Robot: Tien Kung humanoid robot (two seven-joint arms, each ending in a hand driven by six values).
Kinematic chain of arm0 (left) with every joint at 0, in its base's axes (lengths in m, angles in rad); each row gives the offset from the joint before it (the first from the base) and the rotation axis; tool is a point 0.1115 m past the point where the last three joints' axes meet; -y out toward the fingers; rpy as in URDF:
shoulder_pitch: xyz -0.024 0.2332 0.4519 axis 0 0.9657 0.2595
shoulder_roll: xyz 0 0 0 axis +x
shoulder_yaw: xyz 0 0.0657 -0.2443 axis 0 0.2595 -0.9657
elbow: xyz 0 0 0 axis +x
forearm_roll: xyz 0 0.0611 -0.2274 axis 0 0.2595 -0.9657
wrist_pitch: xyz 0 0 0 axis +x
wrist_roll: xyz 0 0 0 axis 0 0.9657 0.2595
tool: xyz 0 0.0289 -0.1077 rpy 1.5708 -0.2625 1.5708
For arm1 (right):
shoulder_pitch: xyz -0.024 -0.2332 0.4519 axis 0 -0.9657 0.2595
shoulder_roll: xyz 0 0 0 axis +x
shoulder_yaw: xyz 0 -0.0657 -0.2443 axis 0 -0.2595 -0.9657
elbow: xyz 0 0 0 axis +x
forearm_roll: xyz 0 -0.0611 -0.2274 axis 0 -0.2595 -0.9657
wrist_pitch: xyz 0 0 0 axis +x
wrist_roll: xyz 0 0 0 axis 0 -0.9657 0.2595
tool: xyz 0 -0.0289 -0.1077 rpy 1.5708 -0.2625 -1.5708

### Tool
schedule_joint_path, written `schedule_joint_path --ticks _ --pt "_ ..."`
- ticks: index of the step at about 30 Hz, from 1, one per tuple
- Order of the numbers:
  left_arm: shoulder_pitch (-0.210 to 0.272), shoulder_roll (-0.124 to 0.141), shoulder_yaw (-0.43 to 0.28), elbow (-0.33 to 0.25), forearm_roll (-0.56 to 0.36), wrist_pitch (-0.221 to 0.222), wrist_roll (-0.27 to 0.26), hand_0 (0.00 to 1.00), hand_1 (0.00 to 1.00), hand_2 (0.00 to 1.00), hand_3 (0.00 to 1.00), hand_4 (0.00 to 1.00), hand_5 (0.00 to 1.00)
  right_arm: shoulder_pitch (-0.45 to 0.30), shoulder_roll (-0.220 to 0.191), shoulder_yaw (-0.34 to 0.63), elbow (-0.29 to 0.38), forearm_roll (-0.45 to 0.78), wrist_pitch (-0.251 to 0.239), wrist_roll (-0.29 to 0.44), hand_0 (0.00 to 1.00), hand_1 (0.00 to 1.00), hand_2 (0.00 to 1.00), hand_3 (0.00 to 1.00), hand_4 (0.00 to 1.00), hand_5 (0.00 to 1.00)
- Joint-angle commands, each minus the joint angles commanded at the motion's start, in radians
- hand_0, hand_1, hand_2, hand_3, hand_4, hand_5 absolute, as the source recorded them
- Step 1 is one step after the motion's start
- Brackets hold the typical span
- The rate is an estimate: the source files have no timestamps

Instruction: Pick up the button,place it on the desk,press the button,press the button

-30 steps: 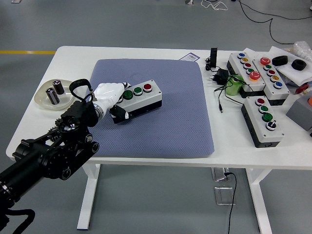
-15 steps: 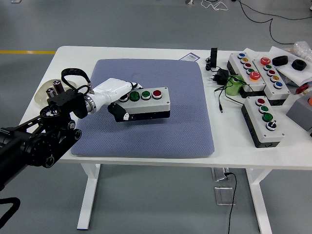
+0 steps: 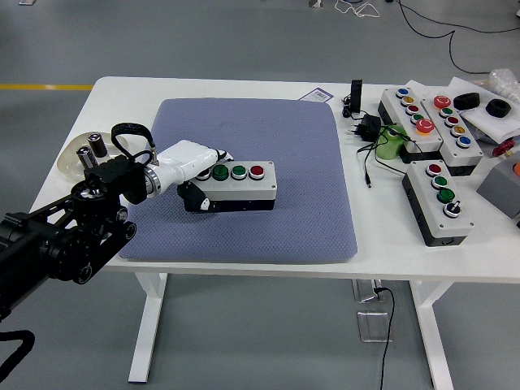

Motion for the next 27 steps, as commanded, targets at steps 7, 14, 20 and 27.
schedule_joint_path --ticks 7,14,20,27 --pt "0.002 0.001 -0.007 0.001 0.05 -0.002 0.037 0.364 0.443 0.468 0.775 0.612 0.002 0.0 0.0 0.0 0.0 0.0 0.001 0.0 0.635 0.534 0.558 0.635 0.234 0.245" --pt "0.009 0.003 -0.02 -0.007 0.064 -0.006 0.043 0.484 0.625 0.732 0.933 0.732 0.002 -0.001 -0.001 0.001 0.0 -0.001 0.0 0.0 0.636 0.534 0.558 0.635 0.235 0.245" --pt "0.009 0.003 -0.02 -0.006 0.066 -0.014 0.036 0.513 0.711 0.829 0.987 0.748 0.002 0.0 0.0 -0.002 0.0 0.0 0.0 0.0 0.636 0.534 0.557 0.635 0.235 0.245" --pt "0.019 0.008 -0.04 -0.025 0.078 -0.063 0.035 0.68 0.817 0.948 0.998 0.808 0.002 0.0 -0.001 0.001 0.0 -0.003 -0.001 0.0 0.636 0.534 0.558 0.635 0.235 0.244"
